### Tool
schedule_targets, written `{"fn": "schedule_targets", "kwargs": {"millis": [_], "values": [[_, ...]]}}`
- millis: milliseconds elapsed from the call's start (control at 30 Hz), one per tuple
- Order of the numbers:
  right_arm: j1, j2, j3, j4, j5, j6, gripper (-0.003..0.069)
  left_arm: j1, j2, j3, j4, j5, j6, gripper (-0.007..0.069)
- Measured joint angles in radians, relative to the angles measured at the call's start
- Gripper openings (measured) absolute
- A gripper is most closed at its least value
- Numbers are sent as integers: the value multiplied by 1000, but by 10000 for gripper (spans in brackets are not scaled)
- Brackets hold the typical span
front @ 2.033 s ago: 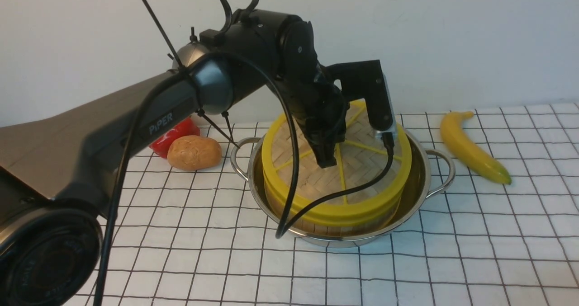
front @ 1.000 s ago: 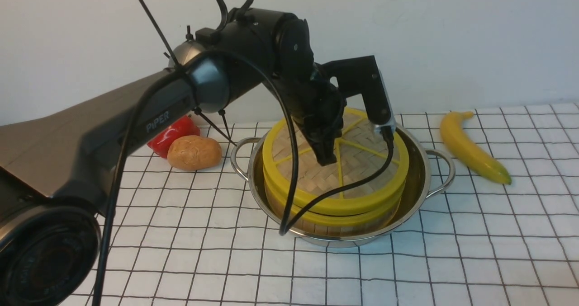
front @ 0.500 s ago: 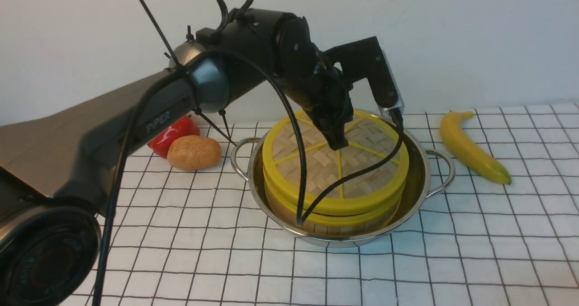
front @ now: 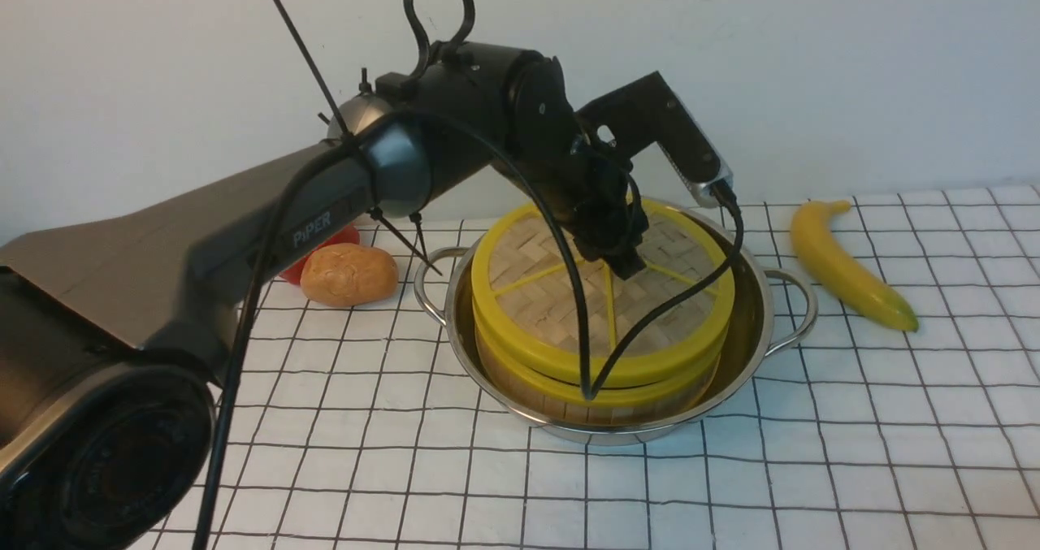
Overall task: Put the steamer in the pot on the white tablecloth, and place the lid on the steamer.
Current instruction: 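Place the yellow bamboo steamer lid onto the steamer in the pot with the left gripper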
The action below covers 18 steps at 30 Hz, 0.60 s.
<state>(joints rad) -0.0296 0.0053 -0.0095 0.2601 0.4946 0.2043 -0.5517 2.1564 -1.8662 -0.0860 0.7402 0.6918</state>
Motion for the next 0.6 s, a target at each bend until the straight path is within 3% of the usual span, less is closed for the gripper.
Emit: {"fn": "schedule_targets", "kwargs": {"millis": [433, 600], "values": [[0, 0, 0, 0, 0, 0, 240, 0, 6, 0, 7, 38, -51, 353], [0, 0, 0, 0, 0, 0, 240, 0, 6, -3, 2, 79, -65, 221]]}}
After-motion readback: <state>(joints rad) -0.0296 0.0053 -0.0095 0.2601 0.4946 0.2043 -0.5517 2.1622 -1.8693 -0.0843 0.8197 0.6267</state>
